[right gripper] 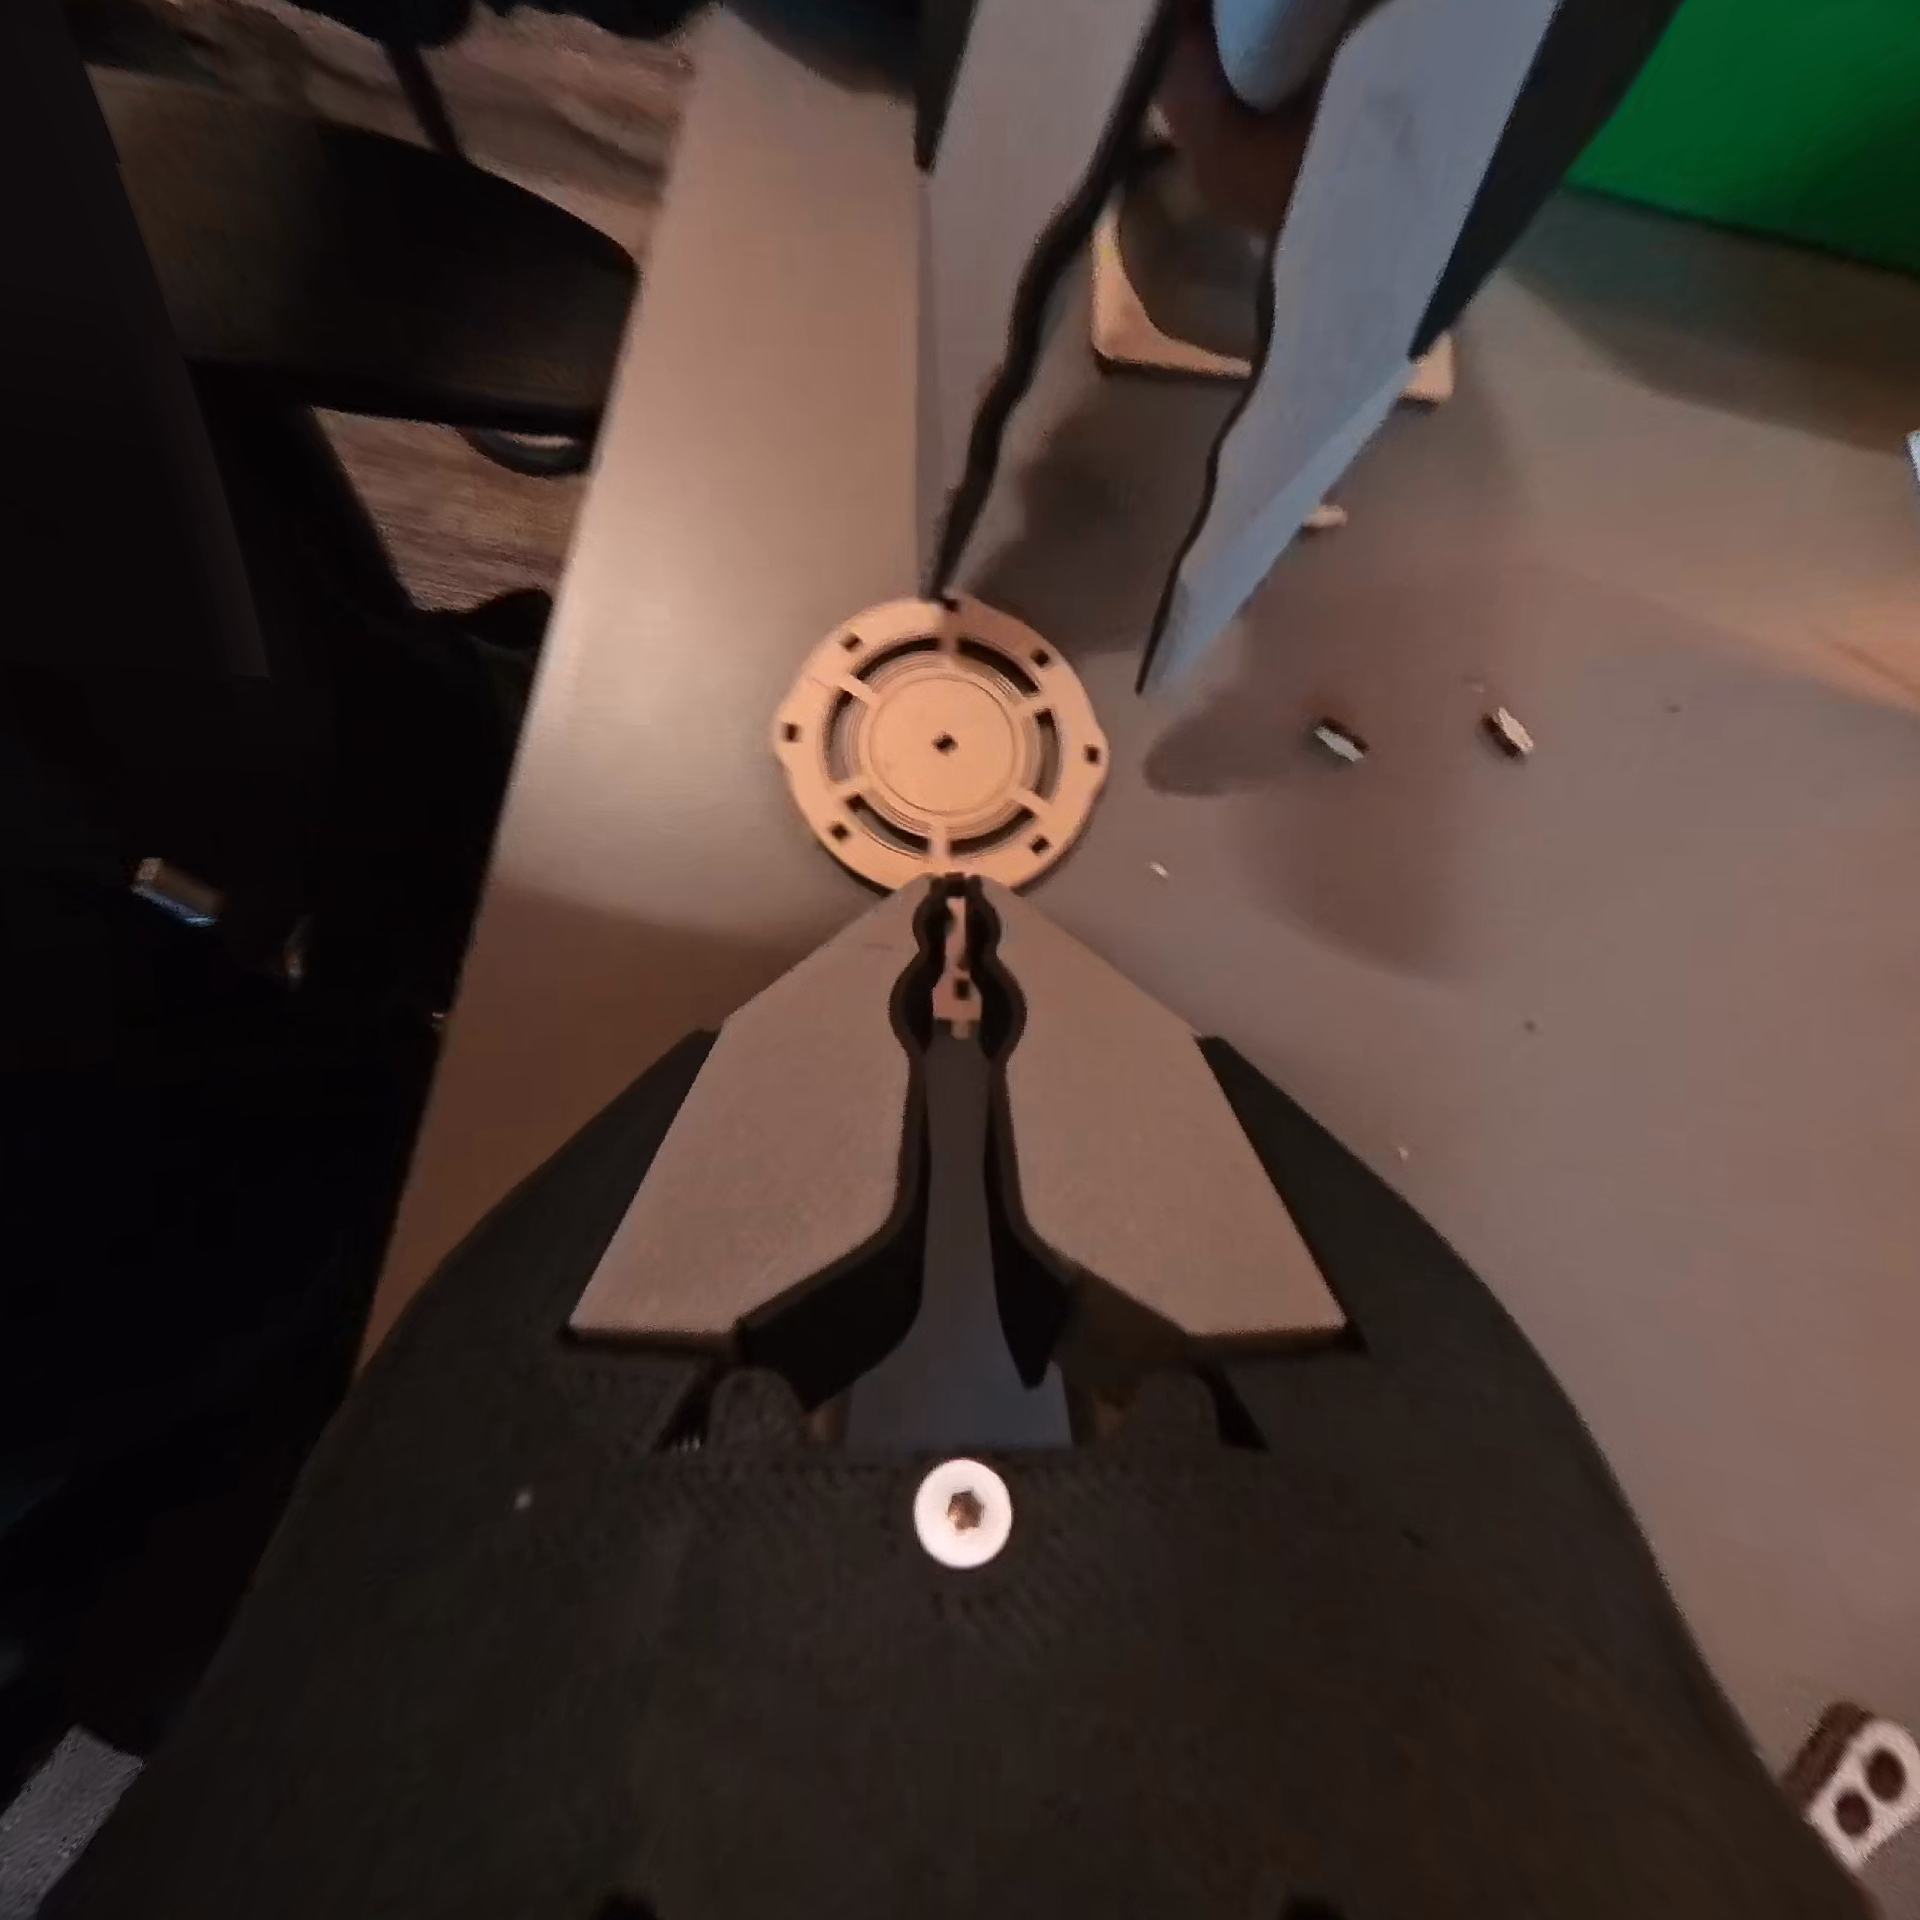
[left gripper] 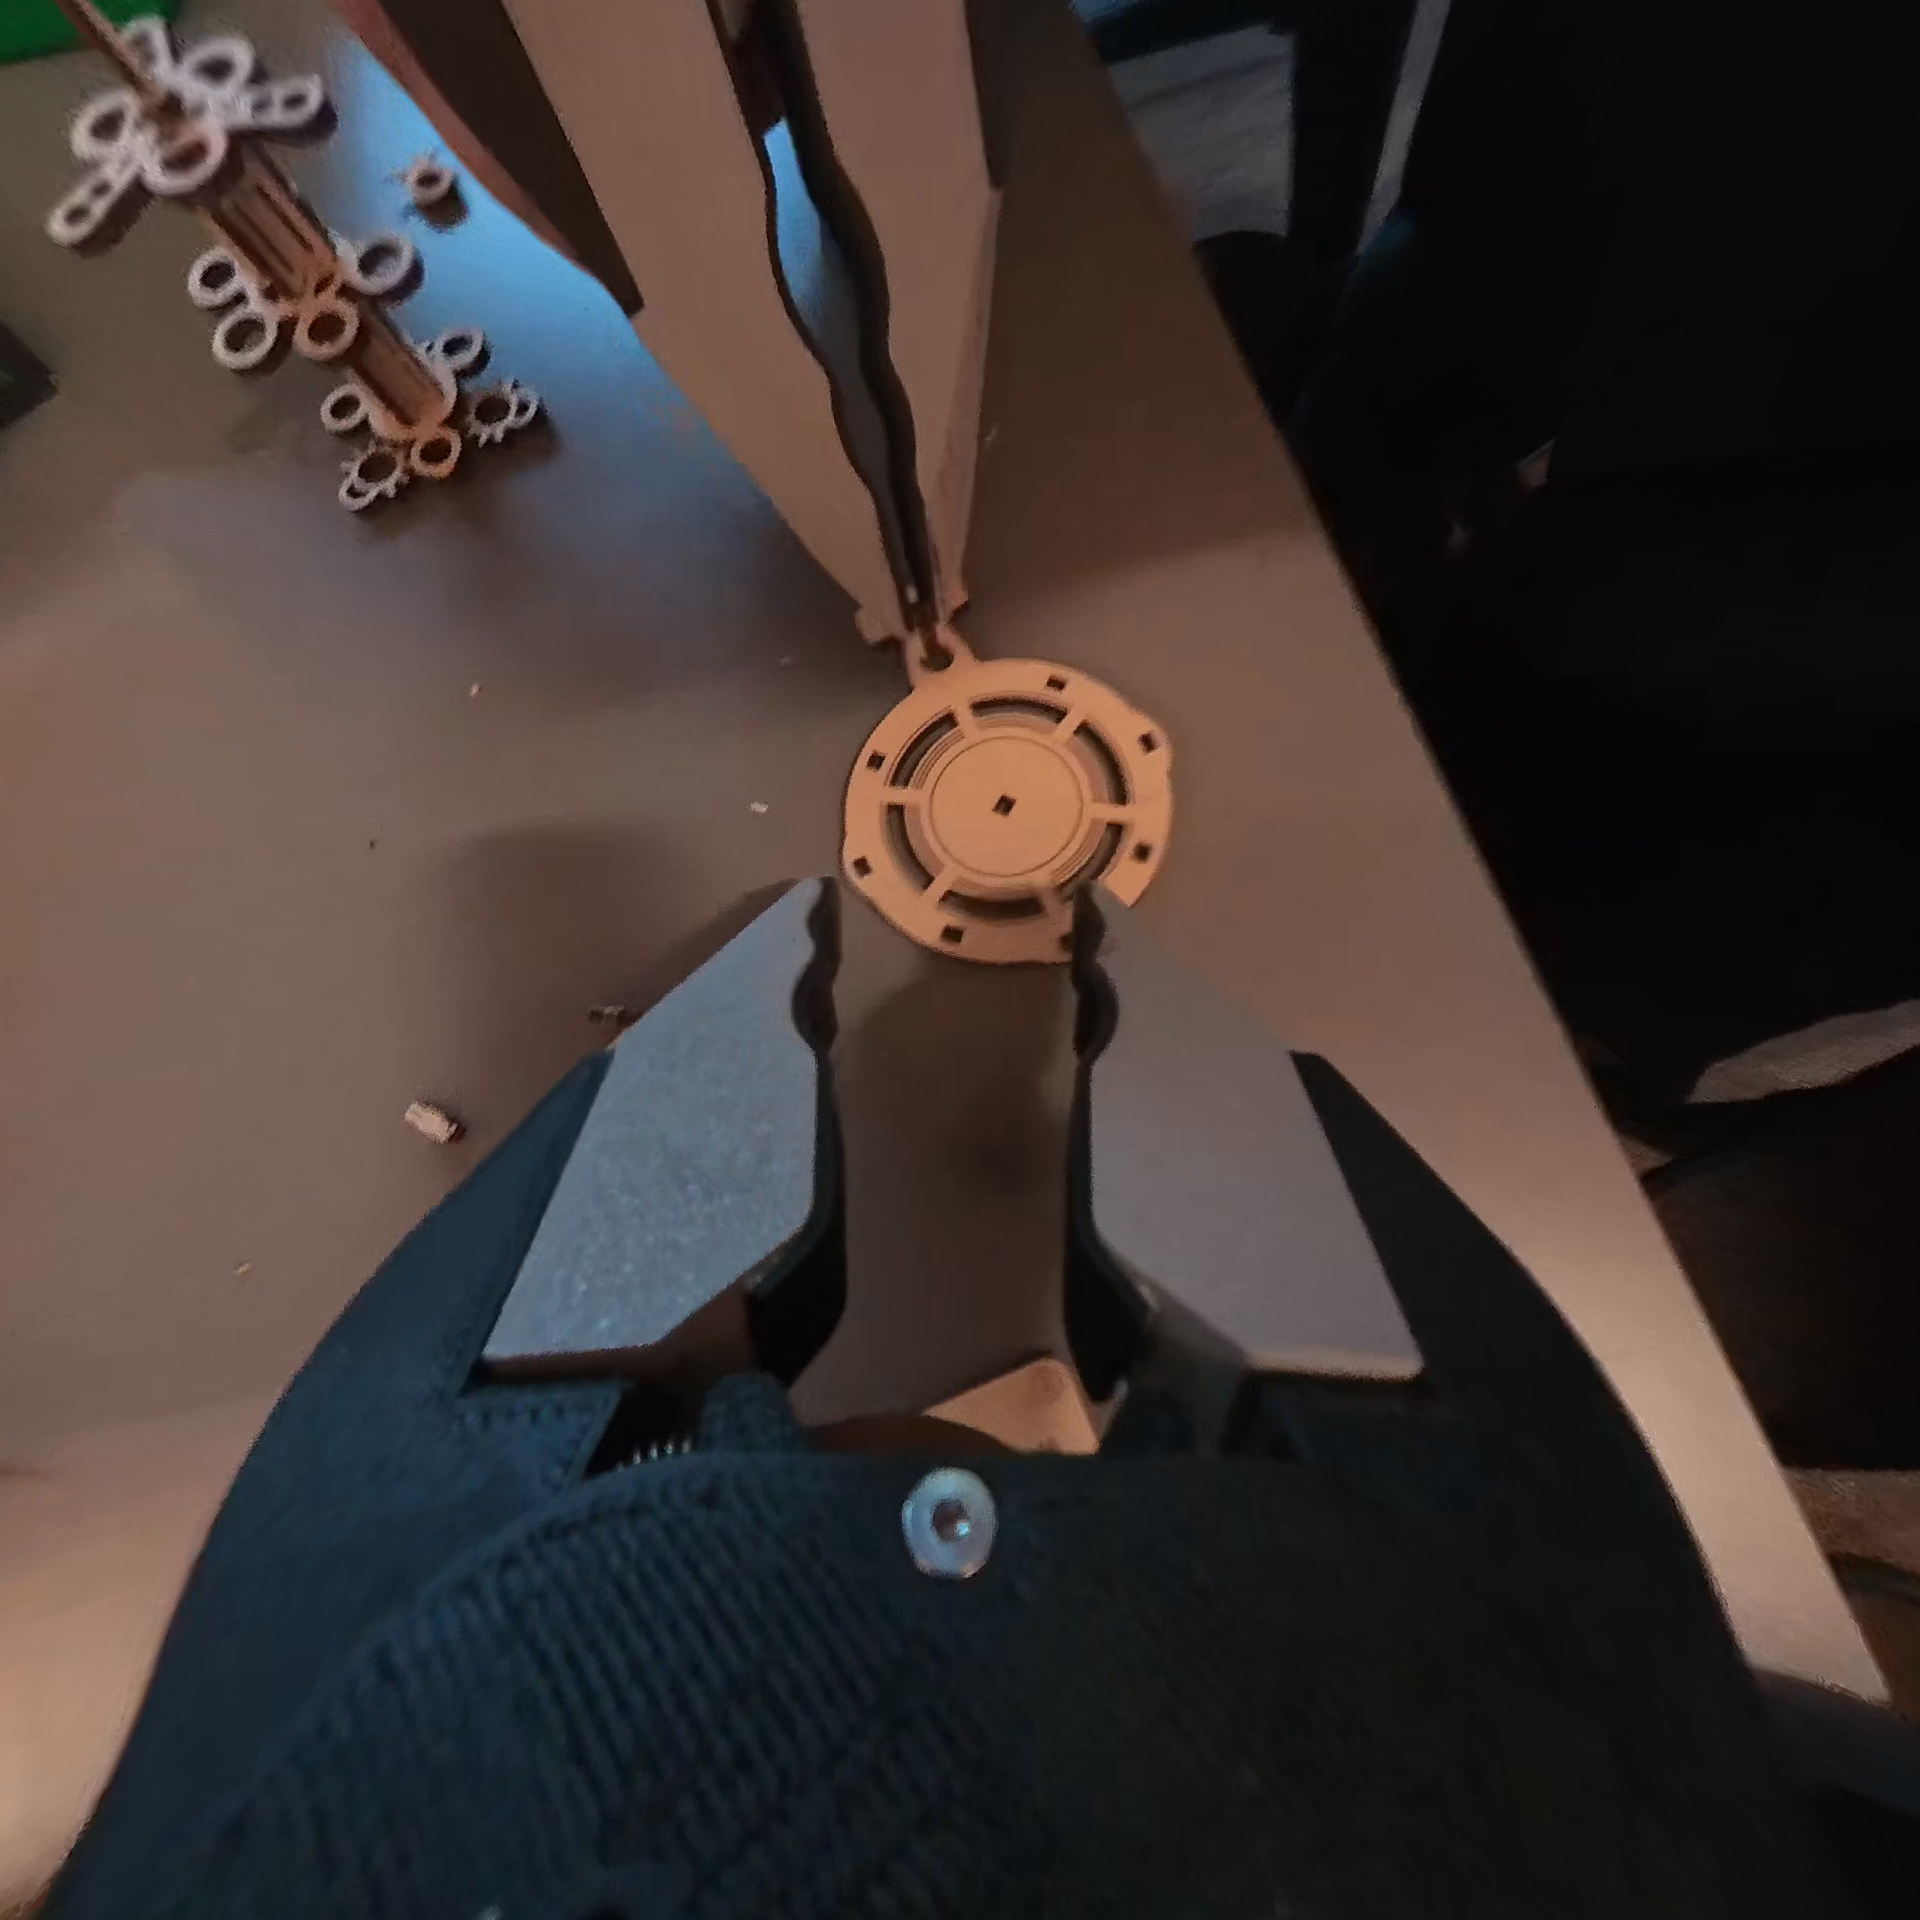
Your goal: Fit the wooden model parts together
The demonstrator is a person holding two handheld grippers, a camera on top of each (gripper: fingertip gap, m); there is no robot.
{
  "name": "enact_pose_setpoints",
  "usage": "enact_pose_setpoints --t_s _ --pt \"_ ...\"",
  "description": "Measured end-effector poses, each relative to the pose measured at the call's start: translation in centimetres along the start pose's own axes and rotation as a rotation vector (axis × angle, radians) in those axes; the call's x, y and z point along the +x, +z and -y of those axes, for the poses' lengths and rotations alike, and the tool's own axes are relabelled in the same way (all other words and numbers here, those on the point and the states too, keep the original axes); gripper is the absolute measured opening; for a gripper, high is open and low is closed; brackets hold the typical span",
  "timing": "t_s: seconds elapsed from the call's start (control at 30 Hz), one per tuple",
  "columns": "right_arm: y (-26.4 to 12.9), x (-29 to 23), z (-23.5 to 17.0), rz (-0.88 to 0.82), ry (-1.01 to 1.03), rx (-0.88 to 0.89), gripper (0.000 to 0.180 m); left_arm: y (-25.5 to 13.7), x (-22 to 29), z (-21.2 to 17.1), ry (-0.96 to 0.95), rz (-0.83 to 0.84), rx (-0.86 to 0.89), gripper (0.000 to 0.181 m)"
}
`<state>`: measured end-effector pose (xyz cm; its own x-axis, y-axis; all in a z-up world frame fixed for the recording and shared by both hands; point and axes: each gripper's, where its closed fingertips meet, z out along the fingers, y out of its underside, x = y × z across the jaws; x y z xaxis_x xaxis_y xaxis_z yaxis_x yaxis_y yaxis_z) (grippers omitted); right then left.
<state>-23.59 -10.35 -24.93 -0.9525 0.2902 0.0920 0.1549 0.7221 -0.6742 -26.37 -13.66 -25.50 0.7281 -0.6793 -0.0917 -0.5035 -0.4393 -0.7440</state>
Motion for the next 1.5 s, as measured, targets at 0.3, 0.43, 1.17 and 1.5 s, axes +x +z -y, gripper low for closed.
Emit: enact_pose_setpoints --t_s 0.3,0.43,1.17,1.5 --pt "0.9 -2.0 0.6 0.139 -0.129 -0.035 0.0 1.0 1.6 -0.2 -0.013 -0.123 0.005 0.01" --pt "1.1 -2.2 0.5 0.163 -0.18 -0.076 0.0 1.0 1.5 -0.3 -0.005 -0.113 0.003 0.008" --pt "1.7 -2.0 0.1 0.236 -0.302 -0.191 0.0 1.0 1.5 -0.3 0.005 -0.113 0.003 0.007" --pt "1.7 -2.2 0.1 0.278 -0.368 -0.199 0.0 1.0 1.5 -0.3 0.004 -0.115 0.004 0.007"
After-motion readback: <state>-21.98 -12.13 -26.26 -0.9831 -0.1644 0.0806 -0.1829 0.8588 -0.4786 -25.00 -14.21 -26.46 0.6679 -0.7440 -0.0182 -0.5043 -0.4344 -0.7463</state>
